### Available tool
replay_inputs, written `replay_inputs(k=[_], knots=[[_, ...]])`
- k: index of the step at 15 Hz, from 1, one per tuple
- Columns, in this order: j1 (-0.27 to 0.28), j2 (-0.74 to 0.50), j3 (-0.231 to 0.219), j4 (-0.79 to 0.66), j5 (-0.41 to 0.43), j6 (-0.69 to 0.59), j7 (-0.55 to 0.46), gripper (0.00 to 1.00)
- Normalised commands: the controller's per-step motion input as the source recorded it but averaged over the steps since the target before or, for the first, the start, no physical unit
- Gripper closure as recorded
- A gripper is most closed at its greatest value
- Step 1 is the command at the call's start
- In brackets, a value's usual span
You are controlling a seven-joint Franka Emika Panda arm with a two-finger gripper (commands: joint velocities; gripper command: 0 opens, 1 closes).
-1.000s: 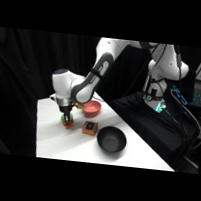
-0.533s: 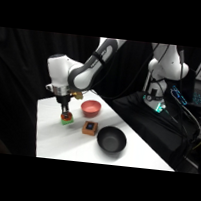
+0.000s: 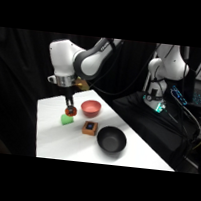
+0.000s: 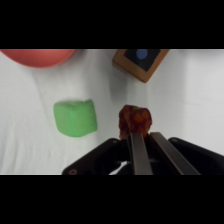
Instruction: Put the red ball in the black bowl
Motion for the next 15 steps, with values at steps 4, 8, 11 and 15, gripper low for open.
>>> replay_inputs(k=[4, 8, 11, 15], knots=[[0.08, -0.5, 0.06, -0.53, -0.104, 0.02, -0.04, 0.95], [0.078, -0.45, 0.059, -0.5, -0.106, 0.07, -0.03, 0.95], [0.069, -0.42, 0.065, -0.46, -0.089, 0.13, -0.02, 0.95], [0.071, -0.4, 0.075, -0.45, -0.059, 0.18, -0.02, 0.95]])
